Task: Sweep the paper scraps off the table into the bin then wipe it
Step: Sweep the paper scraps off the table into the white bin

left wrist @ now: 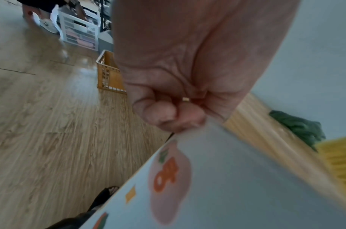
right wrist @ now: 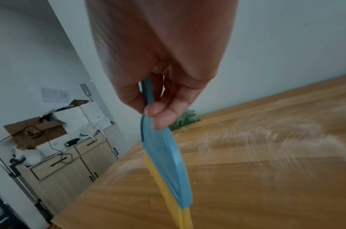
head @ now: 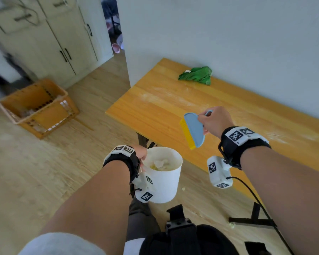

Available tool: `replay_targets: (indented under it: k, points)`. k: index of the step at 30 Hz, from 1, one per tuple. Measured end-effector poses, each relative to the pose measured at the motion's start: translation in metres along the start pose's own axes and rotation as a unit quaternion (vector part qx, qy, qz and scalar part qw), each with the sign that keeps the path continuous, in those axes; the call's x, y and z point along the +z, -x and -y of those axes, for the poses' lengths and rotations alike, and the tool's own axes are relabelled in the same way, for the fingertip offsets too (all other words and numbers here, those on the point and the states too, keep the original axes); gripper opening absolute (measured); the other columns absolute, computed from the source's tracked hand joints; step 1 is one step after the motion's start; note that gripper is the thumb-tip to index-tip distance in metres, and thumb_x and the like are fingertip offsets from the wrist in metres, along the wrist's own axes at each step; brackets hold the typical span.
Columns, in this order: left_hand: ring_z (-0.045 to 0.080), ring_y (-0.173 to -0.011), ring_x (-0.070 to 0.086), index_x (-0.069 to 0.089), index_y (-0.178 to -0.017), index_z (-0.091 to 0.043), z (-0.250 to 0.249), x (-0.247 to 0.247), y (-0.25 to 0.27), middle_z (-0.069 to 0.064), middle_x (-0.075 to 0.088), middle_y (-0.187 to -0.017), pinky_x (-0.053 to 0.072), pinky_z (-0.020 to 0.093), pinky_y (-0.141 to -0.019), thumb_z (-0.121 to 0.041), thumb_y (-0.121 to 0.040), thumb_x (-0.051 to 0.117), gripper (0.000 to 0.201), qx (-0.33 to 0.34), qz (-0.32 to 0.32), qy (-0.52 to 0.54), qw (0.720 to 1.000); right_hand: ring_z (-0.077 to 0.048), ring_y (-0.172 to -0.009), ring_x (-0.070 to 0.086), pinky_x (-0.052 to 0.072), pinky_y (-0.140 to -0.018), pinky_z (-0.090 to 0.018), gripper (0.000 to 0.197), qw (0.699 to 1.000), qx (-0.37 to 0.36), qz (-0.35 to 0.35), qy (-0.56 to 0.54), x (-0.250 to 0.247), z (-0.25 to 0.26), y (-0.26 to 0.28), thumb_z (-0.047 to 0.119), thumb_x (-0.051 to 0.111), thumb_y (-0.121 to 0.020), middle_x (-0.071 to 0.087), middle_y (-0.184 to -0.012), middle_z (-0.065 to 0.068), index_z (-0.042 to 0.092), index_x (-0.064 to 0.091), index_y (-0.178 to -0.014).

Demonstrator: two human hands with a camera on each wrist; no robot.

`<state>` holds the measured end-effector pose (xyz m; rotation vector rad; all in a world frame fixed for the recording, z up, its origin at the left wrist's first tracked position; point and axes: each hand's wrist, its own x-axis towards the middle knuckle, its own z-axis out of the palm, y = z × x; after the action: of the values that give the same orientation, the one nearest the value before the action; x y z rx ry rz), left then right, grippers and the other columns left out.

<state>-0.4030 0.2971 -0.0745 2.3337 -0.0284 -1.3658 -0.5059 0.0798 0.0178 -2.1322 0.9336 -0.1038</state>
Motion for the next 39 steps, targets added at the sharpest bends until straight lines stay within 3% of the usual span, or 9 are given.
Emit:
replay_targets:
  k: [8, 11, 14, 17, 20, 23, 27, 31, 39]
  points:
    - [0.025, -0.049, 0.045, 0.047, -0.067, -0.003, -0.015, -0.089, 0.024, 0.004, 0.046, -0.028, 0.041, 0.026, -0.057, -0.008, -0.094, 0.044, 0.028, 0.017, -0.145, 0.081, 0.986, -0.022, -0.060, 0.069, 0.062, -0.066, -0.038, 0.029, 0.996, 0.009, -0.034, -0.087, 0.005, 0.037, -0.024, 0.011, 0.054, -0.091, 0.072, -0.074, -0.014, 0.014, 0.065, -0.118]
    - [0.023, -0.037, 0.045, 0.047, -0.071, -0.003, -0.032, -0.118, 0.024, 0.004, 0.044, -0.025, 0.039, 0.023, -0.044, -0.006, -0.095, 0.042, 0.025, 0.044, -0.186, 0.120, 0.974, -0.023, -0.061, 0.069, 0.062, -0.064, -0.036, 0.031, 0.995, 0.005, -0.025, -0.092, 0.009, 0.047, -0.036, 0.010, 0.053, -0.093, 0.071, -0.074, -0.015, 0.015, 0.064, -0.121]
    - [0.014, -0.021, 0.044, 0.059, -0.103, 0.004, -0.045, -0.144, 0.011, 0.000, 0.045, -0.025, 0.039, 0.023, -0.040, -0.005, -0.097, 0.042, 0.020, 0.068, -0.208, 0.176, 0.960, -0.024, -0.061, 0.069, 0.061, -0.062, -0.034, 0.032, 0.995, 0.006, -0.023, -0.094, 0.016, 0.054, -0.054, 0.008, 0.052, -0.092, 0.071, -0.074, -0.016, 0.014, 0.065, -0.121]
    - [0.000, -0.021, 0.042, 0.059, -0.108, -0.014, -0.058, -0.173, -0.005, -0.015, 0.043, -0.025, 0.035, 0.013, -0.030, -0.003, -0.096, 0.045, 0.021, 0.110, -0.234, 0.222, 0.940, -0.023, -0.061, 0.069, 0.061, -0.062, -0.035, 0.031, 0.995, 0.016, -0.025, -0.100, 0.026, 0.065, -0.078, 0.008, 0.052, -0.092, 0.071, -0.075, -0.015, 0.015, 0.066, -0.119]
    - [0.009, -0.021, 0.046, 0.057, -0.099, -0.016, -0.080, -0.202, -0.017, -0.001, 0.052, -0.032, 0.045, 0.024, -0.042, 0.001, -0.092, 0.040, 0.024, 0.122, -0.266, 0.282, 0.914, -0.021, -0.060, 0.070, 0.060, -0.056, -0.030, 0.028, 0.995, 0.025, -0.025, -0.097, 0.039, 0.080, -0.106, 0.009, 0.051, -0.093, 0.071, -0.075, -0.013, 0.016, 0.068, -0.114]
    - [0.014, -0.026, 0.054, 0.063, -0.124, -0.019, -0.101, -0.225, -0.035, 0.016, 0.068, -0.063, 0.053, 0.027, -0.043, 0.003, -0.088, 0.035, 0.050, 0.146, -0.282, 0.322, 0.892, -0.021, -0.060, 0.069, 0.058, -0.054, -0.027, 0.024, 0.994, 0.031, -0.017, -0.099, 0.058, 0.098, -0.134, 0.008, 0.049, -0.093, 0.071, -0.074, -0.013, 0.016, 0.067, -0.108]
    - [0.015, -0.030, 0.058, 0.062, -0.129, -0.020, -0.121, -0.251, -0.062, 0.009, 0.064, -0.051, 0.062, 0.046, -0.070, 0.002, -0.084, 0.034, 0.057, 0.162, -0.282, 0.348, 0.879, -0.020, -0.056, 0.067, 0.055, -0.051, -0.025, 0.023, 0.994, 0.036, -0.002, -0.108, 0.091, 0.119, -0.169, 0.006, 0.048, -0.090, 0.070, -0.070, -0.014, 0.014, 0.067, -0.100]
    - [0.013, -0.029, 0.055, 0.063, -0.126, -0.024, -0.131, -0.277, -0.093, 0.014, 0.070, -0.086, 0.062, 0.043, -0.065, 0.002, -0.081, 0.033, 0.061, 0.159, -0.286, 0.354, 0.876, -0.023, -0.057, 0.068, 0.058, -0.056, -0.031, 0.022, 0.992, 0.029, 0.019, -0.118, 0.129, 0.140, -0.202, 0.005, 0.048, -0.088, 0.068, -0.065, -0.014, 0.010, 0.067, -0.097]
    - [0.022, -0.036, 0.061, 0.065, -0.123, -0.029, -0.135, -0.298, -0.133, 0.021, 0.072, -0.093, 0.061, 0.051, -0.070, -0.002, -0.079, 0.034, 0.060, 0.171, -0.242, 0.330, 0.896, -0.029, -0.068, 0.072, 0.060, -0.067, -0.040, 0.021, 0.998, 0.050, 0.021, -0.019, 0.166, 0.150, -0.236, 0.010, 0.049, -0.089, 0.071, -0.067, -0.015, 0.017, 0.063, -0.074]
